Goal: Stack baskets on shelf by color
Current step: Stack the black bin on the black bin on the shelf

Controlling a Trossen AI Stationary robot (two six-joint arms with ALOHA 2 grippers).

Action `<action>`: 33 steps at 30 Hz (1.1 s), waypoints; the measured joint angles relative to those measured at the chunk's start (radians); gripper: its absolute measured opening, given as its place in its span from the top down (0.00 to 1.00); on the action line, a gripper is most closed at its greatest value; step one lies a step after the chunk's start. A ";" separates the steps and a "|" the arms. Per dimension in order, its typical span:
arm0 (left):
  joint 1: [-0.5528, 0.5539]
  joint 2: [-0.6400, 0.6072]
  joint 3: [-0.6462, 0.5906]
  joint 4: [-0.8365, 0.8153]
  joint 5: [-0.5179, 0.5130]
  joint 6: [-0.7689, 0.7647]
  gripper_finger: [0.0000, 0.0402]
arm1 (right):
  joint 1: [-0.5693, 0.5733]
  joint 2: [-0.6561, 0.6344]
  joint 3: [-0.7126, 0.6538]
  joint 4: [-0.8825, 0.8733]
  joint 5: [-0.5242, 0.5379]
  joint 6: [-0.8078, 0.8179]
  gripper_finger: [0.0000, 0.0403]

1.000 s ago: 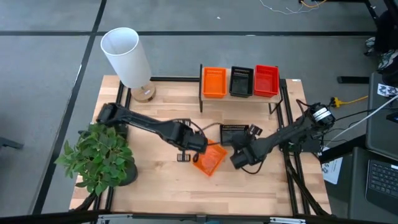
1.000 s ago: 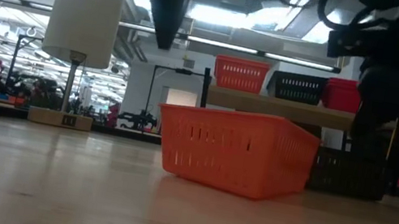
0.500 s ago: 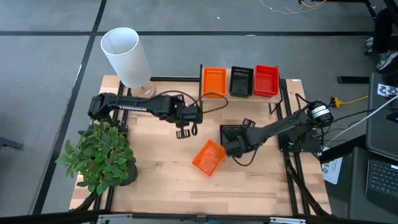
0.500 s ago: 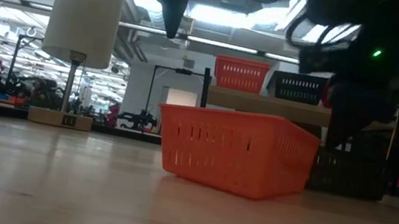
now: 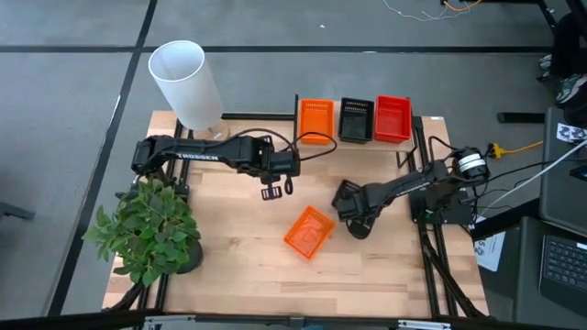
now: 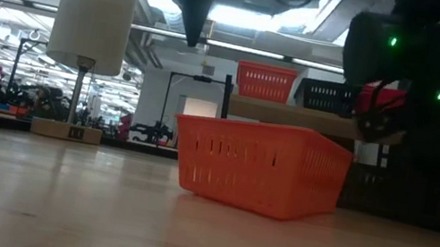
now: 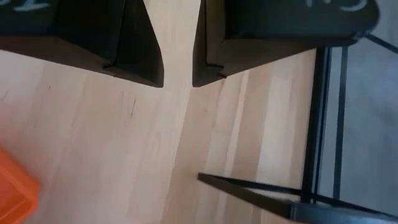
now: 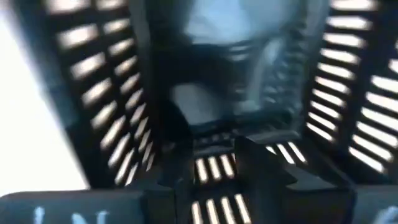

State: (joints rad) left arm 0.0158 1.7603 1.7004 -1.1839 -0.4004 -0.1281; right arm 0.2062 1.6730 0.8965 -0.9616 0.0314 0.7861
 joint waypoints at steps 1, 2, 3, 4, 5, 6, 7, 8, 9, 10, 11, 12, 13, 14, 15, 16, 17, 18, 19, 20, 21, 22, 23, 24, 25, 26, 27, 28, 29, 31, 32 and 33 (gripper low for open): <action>0.000 0.000 0.000 0.009 0.000 0.003 0.81 | 0.012 0.000 0.010 0.001 -0.039 0.031 0.71; 0.000 0.000 0.000 0.020 0.000 0.004 0.81 | 0.024 0.000 0.021 0.002 -0.076 0.062 0.71; 0.000 0.000 0.000 0.029 0.000 0.004 0.81 | 0.037 0.000 0.033 0.003 -0.102 0.089 0.71; 0.000 0.000 0.000 0.037 0.000 0.004 0.81 | 0.050 0.000 0.046 0.003 -0.120 0.105 0.71; 0.000 0.000 0.000 0.041 0.000 0.004 0.81 | 0.064 0.000 0.061 0.004 -0.125 0.107 0.71; 0.000 0.000 0.000 0.041 0.000 0.004 0.81 | 0.078 0.000 0.078 0.008 -0.126 0.102 0.71; 0.000 0.000 0.000 0.041 0.001 0.004 0.81 | 0.090 0.000 0.097 0.012 -0.120 0.094 0.71; 0.000 0.000 0.000 0.041 0.001 0.004 0.81 | 0.101 0.000 0.117 0.011 -0.102 0.084 0.71; 0.000 0.000 0.000 0.041 0.000 0.004 0.81 | 0.112 0.000 0.139 0.009 -0.082 0.068 0.71; 0.000 0.000 0.000 0.041 0.000 0.004 0.81 | 0.123 0.000 0.165 0.007 -0.060 0.041 0.71; 0.000 0.000 0.000 0.041 0.001 0.004 0.81 | 0.132 0.000 0.191 0.007 -0.036 0.011 0.71; -0.001 0.000 0.000 0.041 0.000 0.004 0.81 | 0.139 0.000 0.219 0.004 -0.012 -0.017 0.71; -0.001 0.000 0.000 0.041 0.000 0.003 0.81 | 0.147 0.000 0.249 -0.009 0.015 -0.044 0.71; -0.001 0.000 0.000 0.041 0.001 0.000 0.81 | 0.153 0.000 0.276 -0.032 0.044 -0.072 0.71; -0.004 0.000 0.000 0.041 0.001 0.000 0.81 | 0.160 0.000 0.302 -0.065 0.070 -0.107 0.71; -0.007 0.000 0.000 0.041 0.001 0.000 0.81 | 0.168 0.000 0.326 -0.102 0.092 -0.134 0.71; -0.010 0.000 0.000 0.041 0.000 -0.001 0.81 | 0.177 0.000 0.348 -0.142 0.110 -0.159 0.71; -0.013 0.000 0.000 0.041 0.000 -0.004 0.81 | 0.186 0.000 0.366 -0.184 0.118 -0.186 0.71; -0.017 0.000 0.000 0.041 0.001 -0.013 0.81 | 0.198 0.000 0.377 -0.221 0.115 -0.213 0.71; -0.022 0.000 0.000 0.040 0.001 -0.020 0.81 | 0.212 0.000 0.382 -0.249 0.108 -0.238 0.71; -0.029 0.000 0.000 0.040 0.001 -0.023 0.81 | 0.228 0.000 0.382 -0.262 0.102 -0.254 0.71; -0.035 0.000 0.000 0.037 0.000 -0.024 0.81 | 0.245 0.000 0.379 -0.264 0.099 -0.268 0.71; -0.040 0.000 0.000 0.035 0.001 -0.024 0.81 | 0.262 0.000 0.373 -0.263 0.092 -0.275 0.71; -0.045 0.000 0.000 0.034 0.001 -0.025 0.81 | 0.278 0.000 0.364 -0.262 0.079 -0.285 0.71; -0.051 0.000 0.000 0.034 0.001 -0.025 0.81 | 0.297 0.000 0.355 -0.261 0.074 -0.293 0.71; -0.055 0.000 0.000 0.034 0.001 -0.025 0.81 | 0.315 0.000 0.344 -0.251 0.074 -0.299 0.71; -0.059 0.000 0.000 0.034 0.001 -0.025 0.81 | 0.331 0.000 0.334 -0.240 0.078 -0.308 0.71; -0.061 0.000 0.000 0.034 0.001 -0.026 0.81 | 0.346 0.000 0.323 -0.225 0.089 -0.319 0.71; -0.063 0.000 0.000 0.034 0.001 -0.026 0.81 | 0.360 0.000 0.314 -0.214 0.102 -0.324 0.71; -0.065 0.000 0.000 0.034 0.001 -0.028 0.81 | 0.379 0.000 0.290 -0.182 0.104 -0.339 0.71; -0.065 0.000 0.000 0.034 0.001 -0.033 0.81 | 0.384 0.000 0.276 -0.159 0.104 -0.347 0.71; -0.065 0.000 0.000 0.034 0.001 -0.040 0.81 | 0.389 0.000 0.262 -0.140 0.106 -0.351 0.71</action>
State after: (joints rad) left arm -0.0494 1.7603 1.7004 -1.1500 -0.3995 -0.1680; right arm 0.5948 1.6726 1.1580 -1.1012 0.1378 0.4348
